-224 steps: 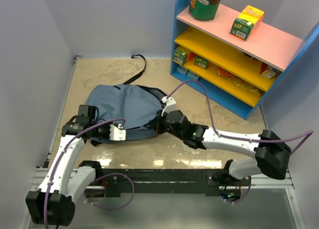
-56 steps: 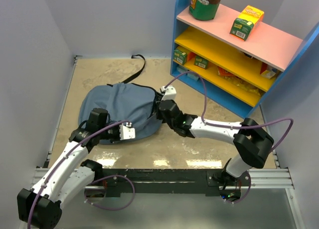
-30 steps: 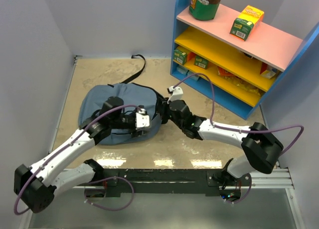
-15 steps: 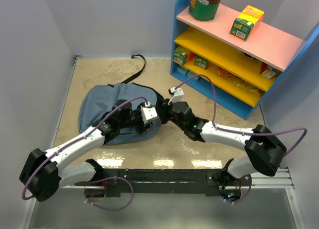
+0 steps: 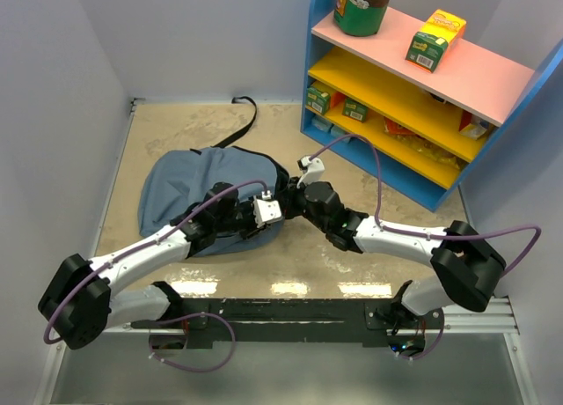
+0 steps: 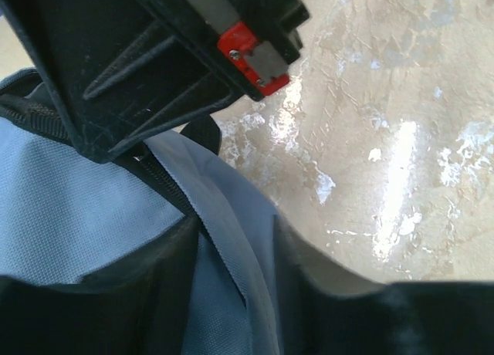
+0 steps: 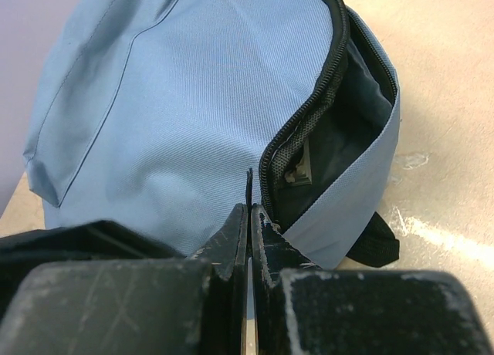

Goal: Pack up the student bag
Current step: Zip the student bag at the center of the board.

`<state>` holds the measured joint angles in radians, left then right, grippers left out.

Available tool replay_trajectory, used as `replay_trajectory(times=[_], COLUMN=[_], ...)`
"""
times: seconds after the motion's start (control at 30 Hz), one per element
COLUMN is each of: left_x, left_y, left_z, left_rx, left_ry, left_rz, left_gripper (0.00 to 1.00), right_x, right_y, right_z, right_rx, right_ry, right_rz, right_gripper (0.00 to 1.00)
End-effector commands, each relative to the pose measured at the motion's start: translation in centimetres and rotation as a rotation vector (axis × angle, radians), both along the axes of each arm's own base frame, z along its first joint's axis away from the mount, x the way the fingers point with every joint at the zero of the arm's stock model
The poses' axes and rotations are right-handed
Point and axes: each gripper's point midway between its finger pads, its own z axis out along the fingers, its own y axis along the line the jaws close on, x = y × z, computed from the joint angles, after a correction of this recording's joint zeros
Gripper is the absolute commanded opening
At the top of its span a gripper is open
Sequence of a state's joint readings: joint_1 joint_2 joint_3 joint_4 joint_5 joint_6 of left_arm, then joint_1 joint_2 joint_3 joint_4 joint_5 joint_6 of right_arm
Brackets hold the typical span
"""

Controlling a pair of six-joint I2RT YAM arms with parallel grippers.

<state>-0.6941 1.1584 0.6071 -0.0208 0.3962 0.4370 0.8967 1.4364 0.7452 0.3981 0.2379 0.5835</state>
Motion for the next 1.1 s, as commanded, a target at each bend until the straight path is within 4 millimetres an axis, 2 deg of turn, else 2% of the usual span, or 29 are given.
replay_trajectory(times=[0.0,0.03,0.13,0.17,0.27,0.3,0.4,0.43,0.53,0.67,0.9,1.07], left_x=[0.8,0.7,0.0,-0.2,-1.8,-2.3,-5.2,-7.0,-9.8,-11.7,-16.1,-17.8], left_y=[-0.7,-0.7,-0.8,-0.8,-0.8,-1.1,-1.5,-1.3,-1.0,-0.4,2.4,3.4], left_z=[0.9,0.8,0.5,0.4,0.0,0.4,0.3,-0.2,-0.3,-0.2,-1.7,-2.1], left_rx=[-0.031,-0.030,-0.018,-0.015,0.009,0.010,0.028,0.039,0.065,0.098,0.230,0.273], left_ry=[-0.068,-0.061,-0.053,-0.053,-0.030,-0.045,0.000,0.051,0.073,0.069,0.072,0.055], left_rz=[-0.004,-0.006,-0.039,-0.047,-0.124,-0.168,-0.317,-0.380,-0.509,-0.610,-0.844,-0.951], left_gripper=[0.32,0.16,0.03,0.01,0.00,0.00,0.00,0.00,0.00,0.00,0.00,0.00], right_x=[-0.5,-0.4,-0.3,-0.2,0.1,0.5,1.3,1.7,2.5,3.1,4.6,6.0], right_y=[0.5,0.4,0.4,0.5,0.5,0.2,-0.2,-0.4,-1.1,-2.2,-4.3,-5.2], right_z=[2.3,2.2,1.7,1.7,1.7,1.7,1.7,1.9,1.6,1.4,1.6,2.2], right_rx=[0.079,0.075,0.063,0.060,0.052,0.038,0.010,0.003,-0.020,-0.041,-0.066,-0.073], right_ry=[-0.036,-0.033,-0.026,-0.024,-0.029,-0.037,-0.045,-0.047,-0.047,-0.052,-0.063,-0.075], right_rz=[0.018,0.017,0.011,0.011,-0.002,-0.020,-0.048,-0.062,-0.092,-0.122,-0.178,-0.194], right_gripper=[0.00,0.00,0.00,0.00,0.00,0.00,0.00,0.00,0.00,0.00,0.00,0.00])
